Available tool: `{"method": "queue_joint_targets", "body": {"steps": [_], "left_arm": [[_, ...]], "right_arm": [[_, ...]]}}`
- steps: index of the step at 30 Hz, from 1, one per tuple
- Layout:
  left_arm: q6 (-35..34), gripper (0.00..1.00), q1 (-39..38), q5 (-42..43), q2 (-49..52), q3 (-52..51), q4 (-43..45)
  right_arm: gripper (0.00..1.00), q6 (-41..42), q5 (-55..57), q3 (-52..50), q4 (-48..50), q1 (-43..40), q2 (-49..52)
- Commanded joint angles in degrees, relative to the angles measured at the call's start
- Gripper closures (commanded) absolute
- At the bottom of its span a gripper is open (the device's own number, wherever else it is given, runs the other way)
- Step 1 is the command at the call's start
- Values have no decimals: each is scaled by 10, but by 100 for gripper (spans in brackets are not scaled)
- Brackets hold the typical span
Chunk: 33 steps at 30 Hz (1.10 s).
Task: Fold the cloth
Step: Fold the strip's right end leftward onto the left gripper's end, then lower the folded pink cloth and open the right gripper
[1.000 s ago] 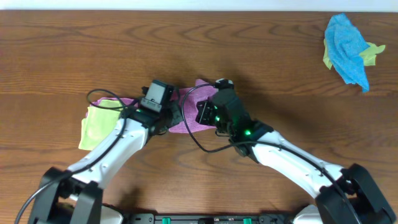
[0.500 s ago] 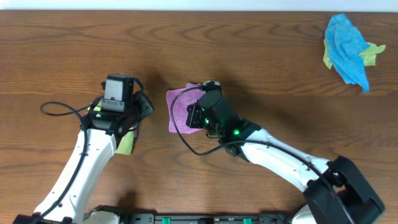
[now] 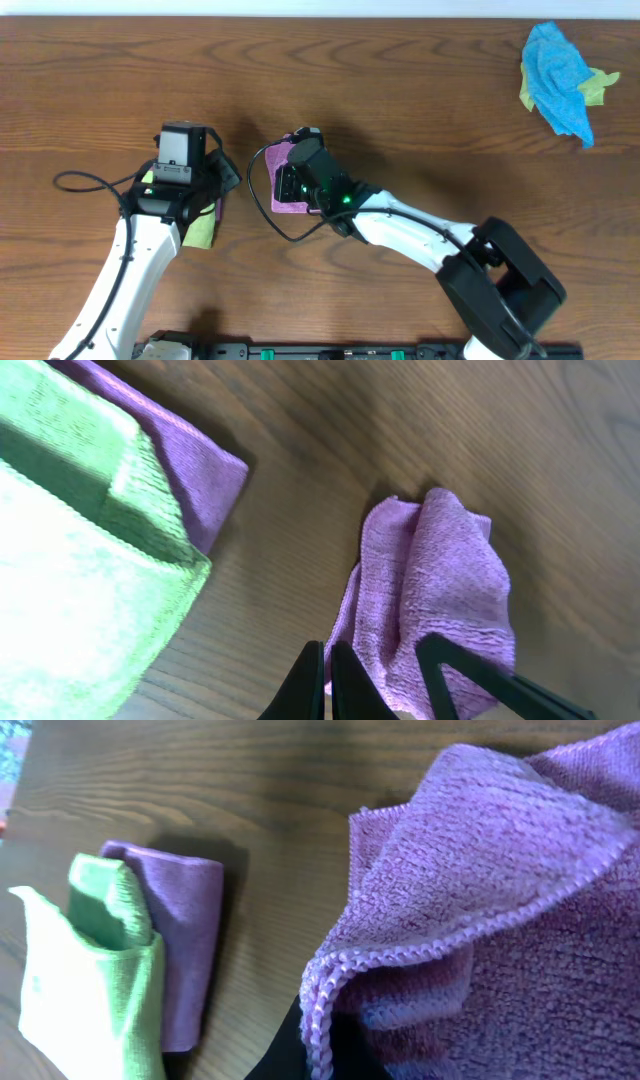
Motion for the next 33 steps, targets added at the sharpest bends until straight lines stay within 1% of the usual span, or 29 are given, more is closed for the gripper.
{"method": "queue_joint_targets", "body": {"steps": [1, 6, 7, 8, 9, 10, 11, 14, 16, 17, 18, 26, 33], "left_arm": [[17, 94, 14, -6, -11, 0, -3], [17, 94, 27, -5, -12, 7, -3], [17, 94, 27, -5, -12, 9, -3], [21, 94, 27, -6, -12, 11, -3], [21, 94, 27, -6, -12, 12, -3], [22, 94, 27, -6, -12, 14, -3], [23, 94, 27, -6, -12, 16, -2], [24, 94, 27, -9, -12, 19, -2], [24, 94, 27, -9, -12, 22, -3], [24, 94, 27, -10, -13, 24, -3], [24, 94, 27, -10, -13, 25, -3], [23, 94, 27, -10, -13, 46, -3], [20, 94, 27, -8, -13, 56, -5]], "right_arm": [[99, -14, -9, 10, -4, 8, 11], [99, -17, -16, 10, -7, 21, 28], [95, -17, -16, 10, -7, 24, 31], [88, -17, -16, 10, -7, 28, 32], [77, -17, -16, 10, -7, 30, 33], [68, -19, -16, 10, -7, 33, 33], [65, -21, -16, 10, -7, 35, 33], [48, -21, -20, 10, -7, 36, 33], [40, -21, -35, 10, -7, 34, 33], [34, -21, -45, 10, -6, 33, 32], [30, -21, -51, 10, -7, 33, 29], [27, -21, -68, 10, -9, 33, -23], [26, -36, -43, 10, -62, 26, -80]]}}
